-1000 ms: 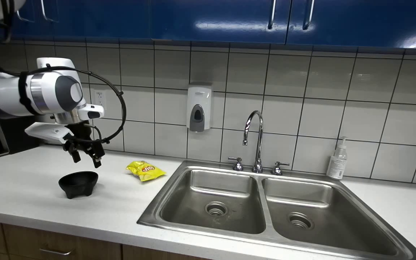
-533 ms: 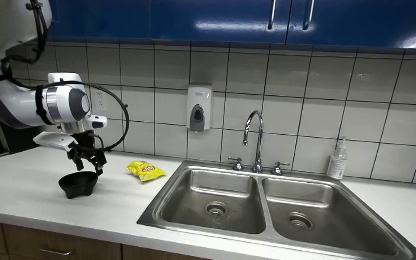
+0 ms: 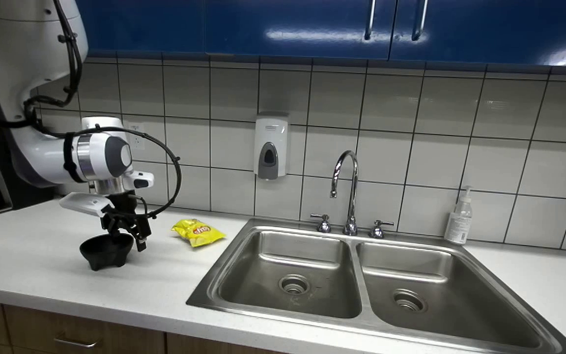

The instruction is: Place the bowl in the sink

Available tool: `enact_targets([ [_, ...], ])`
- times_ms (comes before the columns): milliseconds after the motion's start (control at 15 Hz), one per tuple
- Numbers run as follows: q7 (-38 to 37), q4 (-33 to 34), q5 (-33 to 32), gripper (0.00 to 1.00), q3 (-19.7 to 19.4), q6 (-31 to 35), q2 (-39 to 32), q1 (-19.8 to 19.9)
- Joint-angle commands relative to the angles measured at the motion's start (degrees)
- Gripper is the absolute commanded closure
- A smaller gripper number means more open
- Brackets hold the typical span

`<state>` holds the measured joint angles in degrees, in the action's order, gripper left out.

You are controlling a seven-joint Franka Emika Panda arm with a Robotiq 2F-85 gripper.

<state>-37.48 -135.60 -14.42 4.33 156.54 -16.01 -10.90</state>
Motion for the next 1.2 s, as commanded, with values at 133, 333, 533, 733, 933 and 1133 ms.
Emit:
enact_targets([
  [133, 0.63, 2.79, 3.27, 0.25, -2.33, -2.19, -2.01, -2.80],
  [333, 0.77, 3.17, 3.96, 0.42, -2.67, -2.14, -2.23, -3.36],
  [533, 0.72, 3.36, 4.13, 0.67, -3.04, -2.09, -2.24, -3.85],
  [733, 0.74, 3.40, 4.19, 0.89, -3.24, -2.06, -2.16, -4.11],
  [933, 0.94, 3.43, 4.37, 1.00, -3.17, -2.01, -2.13, -4.00],
  [1133, 1.64, 3.22, 5.49, 0.98, -2.80, -1.50, -1.27, -3.39],
])
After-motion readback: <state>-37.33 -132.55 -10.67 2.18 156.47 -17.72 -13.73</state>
